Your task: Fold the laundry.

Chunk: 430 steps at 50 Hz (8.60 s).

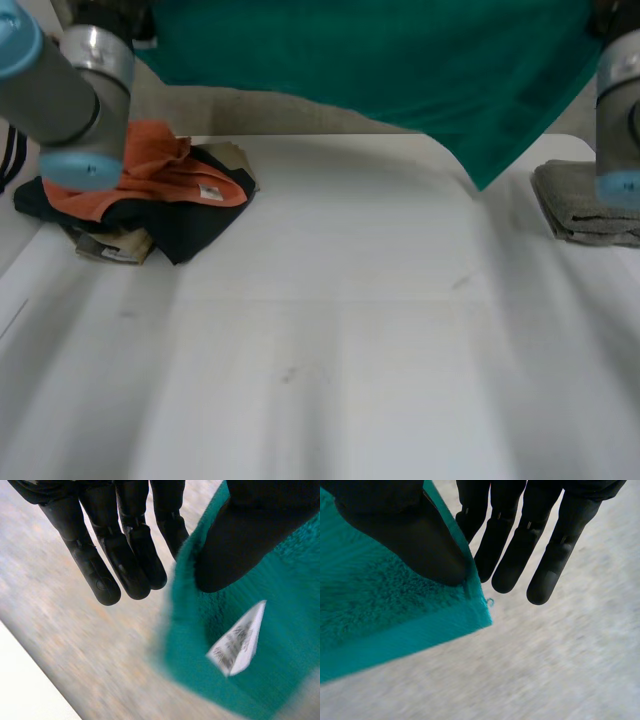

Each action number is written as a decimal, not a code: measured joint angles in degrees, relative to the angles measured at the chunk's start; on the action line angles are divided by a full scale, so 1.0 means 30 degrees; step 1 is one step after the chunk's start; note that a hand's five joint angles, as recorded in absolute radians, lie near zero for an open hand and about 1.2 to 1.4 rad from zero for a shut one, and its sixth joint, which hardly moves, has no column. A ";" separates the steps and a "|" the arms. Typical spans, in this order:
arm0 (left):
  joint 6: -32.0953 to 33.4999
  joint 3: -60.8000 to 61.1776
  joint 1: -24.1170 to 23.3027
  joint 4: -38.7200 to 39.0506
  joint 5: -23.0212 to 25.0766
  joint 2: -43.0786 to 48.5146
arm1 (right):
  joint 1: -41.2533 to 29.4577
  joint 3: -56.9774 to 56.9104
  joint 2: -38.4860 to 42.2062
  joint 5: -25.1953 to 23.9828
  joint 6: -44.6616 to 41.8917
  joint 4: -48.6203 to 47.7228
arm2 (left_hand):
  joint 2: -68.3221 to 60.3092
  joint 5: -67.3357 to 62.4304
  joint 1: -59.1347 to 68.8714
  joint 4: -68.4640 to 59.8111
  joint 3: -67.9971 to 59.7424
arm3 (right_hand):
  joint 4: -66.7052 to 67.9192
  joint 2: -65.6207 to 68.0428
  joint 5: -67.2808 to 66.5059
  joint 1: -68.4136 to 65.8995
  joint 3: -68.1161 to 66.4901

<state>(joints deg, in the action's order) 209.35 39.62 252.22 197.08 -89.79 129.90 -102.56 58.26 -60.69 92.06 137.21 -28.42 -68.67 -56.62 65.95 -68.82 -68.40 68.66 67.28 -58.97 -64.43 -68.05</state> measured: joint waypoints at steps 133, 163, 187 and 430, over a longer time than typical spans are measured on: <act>-0.3336 1.6717 -0.1466 -0.1968 0.3297 -0.7425 | 0.6835 0.9977 -0.0557 -0.3860 -0.3443 0.7110 | 1.9042 1.7982 -1.8424 1.9109 1.8786 | -1.4219 -1.4037 1.4751 1.3050 1.3993; -0.3367 1.8029 -0.1426 -0.0764 0.3328 -0.7362 | 0.5738 1.1430 0.1433 -0.8674 0.1305 0.6924 | 1.9042 1.7980 -1.8424 1.9109 1.8784 | -0.2605 -0.1939 0.2734 0.3290 0.2420; -0.3365 1.8518 -0.1342 -0.0333 0.3312 -0.8544 | 0.8445 1.0688 -0.0987 -0.4058 -0.5429 0.4470 | 1.9042 1.7980 -1.8424 1.9109 1.8783 | -0.0047 0.0026 0.0366 0.0540 0.0122; -0.5269 0.7076 -0.6280 -0.7121 0.6256 -0.4910 | 0.9920 -0.0132 1.0023 -1.2047 0.9488 -0.7414 | 1.9042 1.8026 -1.8426 1.9108 1.8783 | -0.0023 -0.0432 0.1289 0.1843 0.0226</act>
<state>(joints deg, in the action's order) 193.54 60.85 233.38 175.72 -71.02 115.17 -72.80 57.86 -30.62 55.92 165.67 -50.67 -11.55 -2.55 10.67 -11.50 -12.05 68.59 65.98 -55.10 -58.90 -67.37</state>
